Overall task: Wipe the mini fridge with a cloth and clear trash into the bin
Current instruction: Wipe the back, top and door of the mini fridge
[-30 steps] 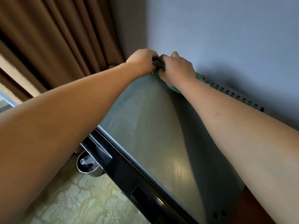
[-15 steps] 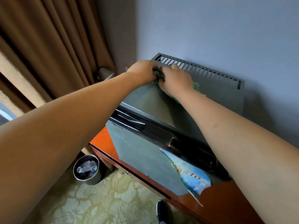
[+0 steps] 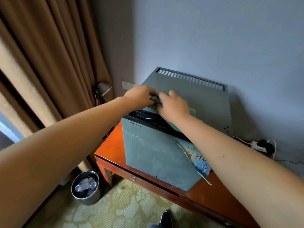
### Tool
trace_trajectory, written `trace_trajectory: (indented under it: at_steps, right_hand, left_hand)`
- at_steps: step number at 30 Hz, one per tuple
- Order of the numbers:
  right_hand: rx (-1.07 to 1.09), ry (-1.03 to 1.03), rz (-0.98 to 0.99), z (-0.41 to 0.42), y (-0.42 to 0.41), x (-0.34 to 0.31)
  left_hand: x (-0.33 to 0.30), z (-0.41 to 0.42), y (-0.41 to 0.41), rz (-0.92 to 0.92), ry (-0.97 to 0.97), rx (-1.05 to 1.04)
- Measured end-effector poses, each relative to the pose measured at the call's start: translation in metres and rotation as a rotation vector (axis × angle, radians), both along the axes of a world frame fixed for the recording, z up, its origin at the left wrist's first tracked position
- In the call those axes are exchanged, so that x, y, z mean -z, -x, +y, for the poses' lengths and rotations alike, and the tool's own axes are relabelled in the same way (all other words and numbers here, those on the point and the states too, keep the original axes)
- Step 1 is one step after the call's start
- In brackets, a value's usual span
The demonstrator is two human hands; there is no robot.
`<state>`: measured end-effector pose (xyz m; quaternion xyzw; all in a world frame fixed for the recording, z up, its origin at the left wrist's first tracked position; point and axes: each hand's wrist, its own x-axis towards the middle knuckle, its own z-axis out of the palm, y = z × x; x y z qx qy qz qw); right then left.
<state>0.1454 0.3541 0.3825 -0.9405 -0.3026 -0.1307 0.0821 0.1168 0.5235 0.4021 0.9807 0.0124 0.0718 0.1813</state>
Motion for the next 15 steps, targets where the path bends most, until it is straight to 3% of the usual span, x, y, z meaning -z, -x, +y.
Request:
trace_trajectory:
  at_steps: [7, 15]
  right_hand:
    - [-0.132, 0.058, -0.026, 0.001, -0.037, -0.002]
    - [-0.172, 0.035, -0.033, 0.04, -0.132, -0.002]
  left_hand:
    - [0.003, 0.01, -0.023, -0.039, -0.032, 0.001]
    - [-0.007, 0.035, -0.105, -0.028, -0.043, -0.06]
